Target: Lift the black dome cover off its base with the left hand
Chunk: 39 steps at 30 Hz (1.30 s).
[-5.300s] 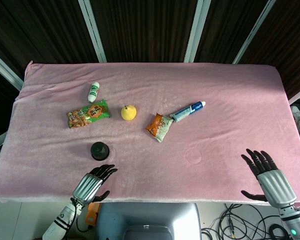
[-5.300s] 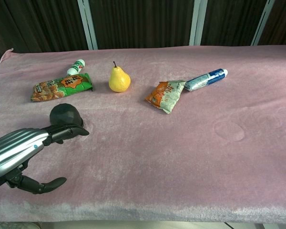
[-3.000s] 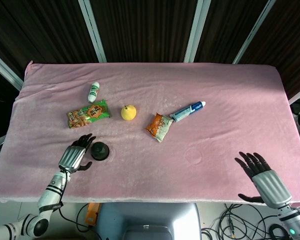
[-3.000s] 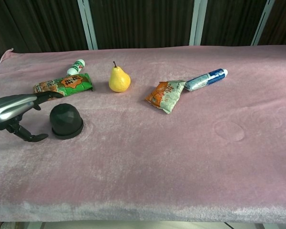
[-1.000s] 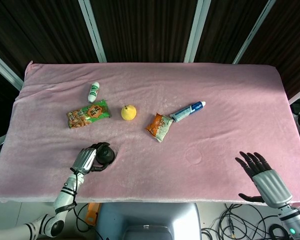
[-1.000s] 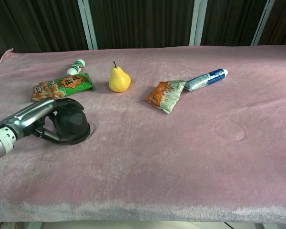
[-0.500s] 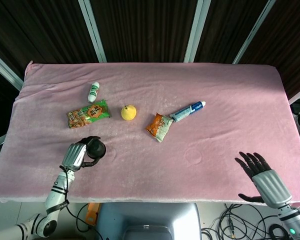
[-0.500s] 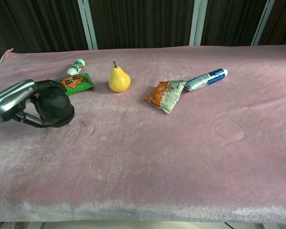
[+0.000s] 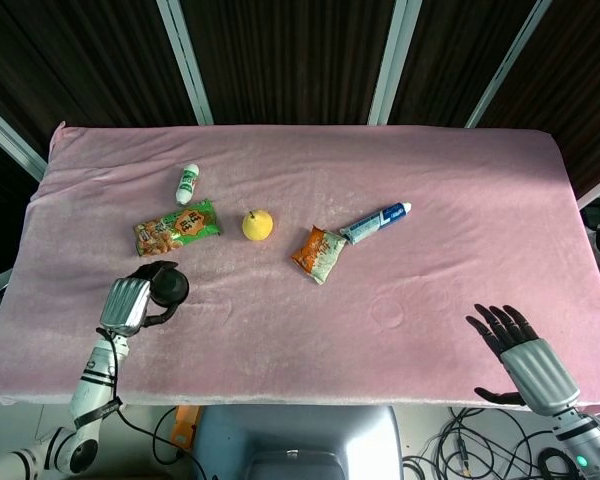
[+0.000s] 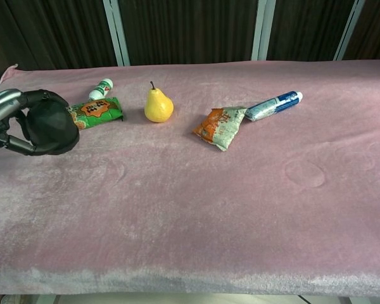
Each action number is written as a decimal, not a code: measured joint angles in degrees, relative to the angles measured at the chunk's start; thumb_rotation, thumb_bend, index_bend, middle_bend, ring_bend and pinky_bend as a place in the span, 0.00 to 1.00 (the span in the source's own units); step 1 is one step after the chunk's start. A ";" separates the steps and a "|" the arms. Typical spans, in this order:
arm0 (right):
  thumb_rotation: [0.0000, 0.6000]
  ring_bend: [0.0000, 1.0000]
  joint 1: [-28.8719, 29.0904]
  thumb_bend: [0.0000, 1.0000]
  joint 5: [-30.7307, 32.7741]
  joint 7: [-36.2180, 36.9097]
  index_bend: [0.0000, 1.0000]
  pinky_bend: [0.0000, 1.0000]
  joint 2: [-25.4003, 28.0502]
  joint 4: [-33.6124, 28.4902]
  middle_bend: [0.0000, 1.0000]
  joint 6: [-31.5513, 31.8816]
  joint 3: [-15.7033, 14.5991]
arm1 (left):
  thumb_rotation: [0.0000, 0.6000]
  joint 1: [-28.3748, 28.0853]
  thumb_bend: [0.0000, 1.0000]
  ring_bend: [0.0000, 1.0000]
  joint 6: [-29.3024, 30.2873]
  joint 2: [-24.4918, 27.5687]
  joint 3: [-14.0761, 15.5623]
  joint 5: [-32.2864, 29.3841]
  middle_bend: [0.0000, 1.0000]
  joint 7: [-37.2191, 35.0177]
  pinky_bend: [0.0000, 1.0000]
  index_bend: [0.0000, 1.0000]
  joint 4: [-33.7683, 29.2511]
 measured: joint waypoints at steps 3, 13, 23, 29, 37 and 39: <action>1.00 0.05 -0.01 0.00 -0.08 0.22 0.00 0.17 0.01 0.12 0.00 0.11 -0.04 | 1.00 -0.15 0.31 0.57 -3.16 1.82 0.61 0.65 0.48 -13.52 0.55 0.40 -3.32; 1.00 0.05 0.00 0.00 -0.48 0.77 0.00 0.17 0.09 0.38 0.00 0.39 -0.24 | 1.00 -0.65 0.31 0.58 -7.78 4.34 2.10 3.11 0.48 -38.09 0.56 0.40 -7.28; 1.00 0.05 0.08 0.00 -0.29 0.41 0.00 0.17 0.07 0.12 0.00 0.14 -0.21 | 1.00 -0.22 0.31 0.59 1.03 -0.68 0.59 2.91 0.51 -4.31 0.55 0.48 3.14; 1.00 0.05 0.12 0.00 -0.12 0.01 0.00 0.17 0.10 -0.22 0.00 -0.10 -0.21 | 1.00 -0.21 0.31 0.59 4.48 -2.98 0.27 3.25 0.50 17.36 0.55 0.51 10.05; 1.00 0.05 0.05 0.00 -0.19 0.13 0.00 0.17 0.05 0.00 0.00 0.09 -0.24 | 1.00 -0.44 0.31 0.59 1.08 -1.23 0.96 3.03 0.50 10.74 0.55 0.51 4.52; 1.00 0.05 0.07 0.00 -0.29 0.09 0.00 0.17 0.05 0.01 0.00 0.07 -0.28 | 1.00 -0.76 0.31 0.59 -0.78 0.02 1.46 3.45 0.50 2.28 0.55 0.51 2.03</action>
